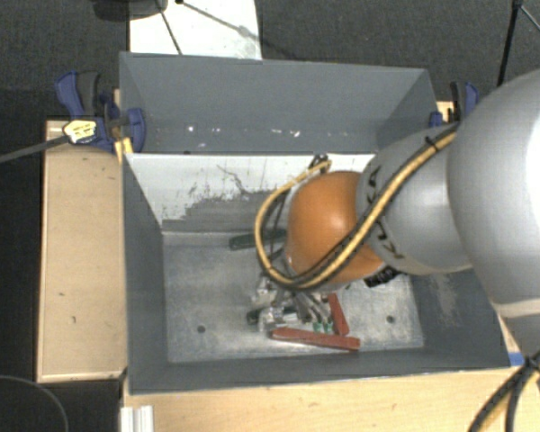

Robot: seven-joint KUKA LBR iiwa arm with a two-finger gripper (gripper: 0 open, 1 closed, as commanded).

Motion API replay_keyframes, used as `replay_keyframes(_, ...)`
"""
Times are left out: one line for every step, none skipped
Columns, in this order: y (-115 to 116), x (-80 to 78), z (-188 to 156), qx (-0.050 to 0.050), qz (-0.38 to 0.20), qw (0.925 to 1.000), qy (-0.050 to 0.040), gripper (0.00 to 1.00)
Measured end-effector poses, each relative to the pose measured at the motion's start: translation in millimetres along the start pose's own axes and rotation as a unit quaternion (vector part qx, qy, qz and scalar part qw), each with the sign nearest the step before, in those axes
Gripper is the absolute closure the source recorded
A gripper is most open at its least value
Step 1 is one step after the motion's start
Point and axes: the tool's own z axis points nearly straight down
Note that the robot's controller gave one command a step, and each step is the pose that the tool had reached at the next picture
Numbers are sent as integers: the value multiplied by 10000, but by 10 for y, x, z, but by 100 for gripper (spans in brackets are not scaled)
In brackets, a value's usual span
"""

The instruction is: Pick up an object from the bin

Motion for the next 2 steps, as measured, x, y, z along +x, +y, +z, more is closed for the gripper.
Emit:
replay_keyframes(-106, -23, -1575, 3, -160, 9999, -15, 100)
replay_keyframes(-106, -18, -1567, 4, -158, 9999, -4, 100)
